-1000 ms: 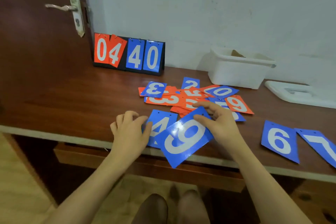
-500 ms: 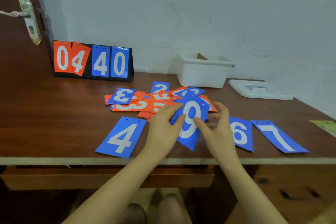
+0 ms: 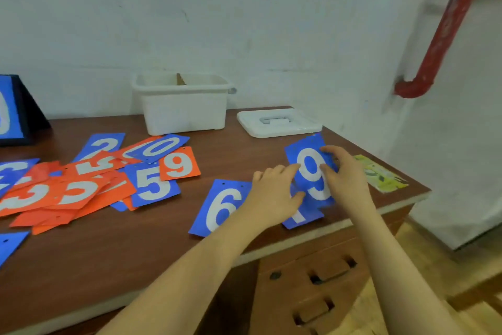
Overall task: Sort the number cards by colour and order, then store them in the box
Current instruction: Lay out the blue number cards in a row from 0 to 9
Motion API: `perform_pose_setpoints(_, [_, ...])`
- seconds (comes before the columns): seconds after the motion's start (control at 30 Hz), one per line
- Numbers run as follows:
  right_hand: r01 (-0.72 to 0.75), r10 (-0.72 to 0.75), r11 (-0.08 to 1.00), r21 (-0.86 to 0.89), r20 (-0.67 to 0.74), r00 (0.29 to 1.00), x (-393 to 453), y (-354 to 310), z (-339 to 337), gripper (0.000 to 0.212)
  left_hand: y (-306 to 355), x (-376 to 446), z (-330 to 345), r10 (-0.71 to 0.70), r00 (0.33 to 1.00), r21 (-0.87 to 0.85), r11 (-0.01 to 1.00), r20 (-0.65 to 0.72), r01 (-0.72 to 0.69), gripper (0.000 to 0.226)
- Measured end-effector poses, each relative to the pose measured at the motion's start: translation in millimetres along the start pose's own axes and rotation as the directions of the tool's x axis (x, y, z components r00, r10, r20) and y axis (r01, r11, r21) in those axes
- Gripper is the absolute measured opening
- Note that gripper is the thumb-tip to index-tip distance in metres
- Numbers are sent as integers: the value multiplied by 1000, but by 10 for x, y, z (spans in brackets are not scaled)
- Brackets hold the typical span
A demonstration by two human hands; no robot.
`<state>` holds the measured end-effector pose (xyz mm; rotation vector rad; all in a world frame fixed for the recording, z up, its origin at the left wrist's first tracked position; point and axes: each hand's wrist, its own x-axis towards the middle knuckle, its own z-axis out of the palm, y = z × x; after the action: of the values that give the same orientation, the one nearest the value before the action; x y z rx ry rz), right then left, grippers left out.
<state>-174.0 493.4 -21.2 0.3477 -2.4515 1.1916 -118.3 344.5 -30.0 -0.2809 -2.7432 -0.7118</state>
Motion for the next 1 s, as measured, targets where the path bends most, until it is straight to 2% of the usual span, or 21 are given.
perform_pose_setpoints(0.07, [18,-5,988,-150,83,997,154,256,-72,41,-32,96,115,-20,992,232,973,126,-10,53])
perform_pose_setpoints(0.1, [22,10,966,-259,124,992,188,357,-76,40,-62,111,153,-31,984,293,956,175,-21,53])
perform_pose_setpoints(0.17, [46,48,867,-495,176,983,200,522,-46,40,-119,118,184,-51,970,316,948,237,-27,54])
perform_pose_setpoints(0.23, [54,72,809,-585,189,979,190,599,-24,40,-158,133,162,-49,965,323,946,259,-38,54])
perform_pose_setpoints(0.33, [40,85,801,-598,179,980,186,565,-46,36,-167,123,73,-38,961,338,939,274,-59,53])
perform_pose_setpoints(0.4, [70,39,798,-598,167,985,142,440,8,32,-183,64,-10,-32,969,330,942,245,-52,53])
perform_pose_setpoints(0.53, [189,-90,885,-426,241,966,-18,-115,353,32,-374,-149,-358,-43,998,348,937,42,26,49])
perform_pose_setpoints(0.67, [335,-243,908,-253,336,910,-184,-747,841,29,-794,-490,-767,-153,987,386,909,-40,156,47])
perform_pose_setpoints(0.73, [334,-214,911,-241,416,884,-258,-1054,1113,30,-1029,-677,-915,-217,975,416,883,-51,218,45])
perform_pose_setpoints(0.83, [288,-78,891,-350,507,858,-374,-1417,1508,48,-1345,-906,-1102,-332,942,443,837,-58,322,44])
perform_pose_setpoints(0.93, [256,-11,853,-454,475,880,-512,-1612,1772,66,-1638,-1093,-1232,-431,901,489,776,-51,399,47])
perform_pose_setpoints(1.0, [242,12,841,-484,464,886,-585,-1693,1879,72,-1785,-1180,-1291,-471,882,493,767,0,410,50])
